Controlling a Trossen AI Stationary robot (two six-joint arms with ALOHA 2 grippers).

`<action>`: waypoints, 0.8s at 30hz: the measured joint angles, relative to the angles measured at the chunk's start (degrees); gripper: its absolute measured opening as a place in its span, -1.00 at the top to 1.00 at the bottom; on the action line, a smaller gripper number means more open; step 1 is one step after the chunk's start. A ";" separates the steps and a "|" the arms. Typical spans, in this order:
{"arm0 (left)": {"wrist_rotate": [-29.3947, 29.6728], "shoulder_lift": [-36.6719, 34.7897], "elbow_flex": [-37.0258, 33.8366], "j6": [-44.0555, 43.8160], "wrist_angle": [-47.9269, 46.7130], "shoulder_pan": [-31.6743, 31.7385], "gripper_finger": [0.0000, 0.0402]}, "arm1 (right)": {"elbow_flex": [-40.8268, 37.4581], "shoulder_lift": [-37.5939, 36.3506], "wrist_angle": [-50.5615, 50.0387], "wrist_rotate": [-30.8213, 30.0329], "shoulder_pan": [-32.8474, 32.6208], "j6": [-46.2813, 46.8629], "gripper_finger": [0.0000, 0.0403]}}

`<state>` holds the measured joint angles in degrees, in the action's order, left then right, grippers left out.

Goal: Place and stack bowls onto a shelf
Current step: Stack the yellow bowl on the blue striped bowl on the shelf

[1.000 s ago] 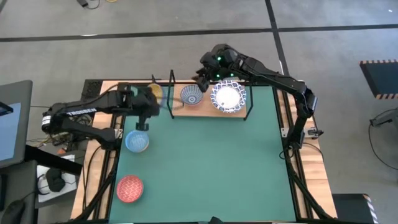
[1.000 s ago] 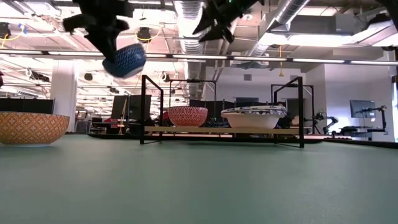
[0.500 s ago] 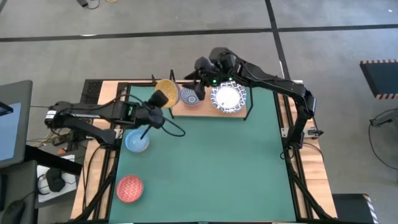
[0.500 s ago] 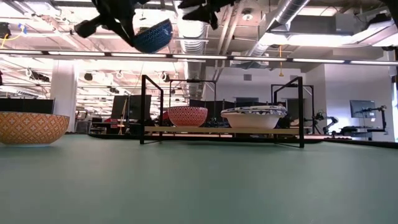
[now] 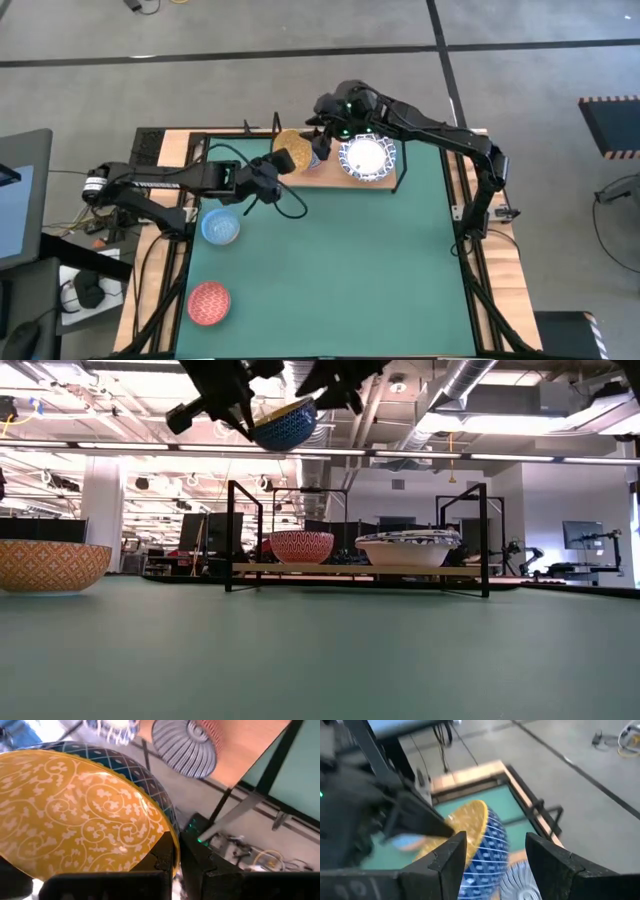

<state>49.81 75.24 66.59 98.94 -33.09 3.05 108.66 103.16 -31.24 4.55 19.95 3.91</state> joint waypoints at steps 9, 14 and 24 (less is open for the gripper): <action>-3.64 0.07 -0.09 7.77 5.40 1.02 0.98 | 0.13 0.22 -9.98 -1.77 1.57 -3.82 -0.14; -6.64 0.07 -0.11 11.86 8.15 1.07 0.97 | 0.13 0.22 -12.09 -1.28 2.17 -3.82 -0.03; -8.57 3.47 -0.12 16.20 15.82 1.05 0.97 | 0.09 0.30 -17.05 -2.83 2.40 -3.60 0.48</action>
<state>41.23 78.71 66.47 115.14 -17.27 4.10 108.75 103.46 -48.28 1.72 22.34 0.32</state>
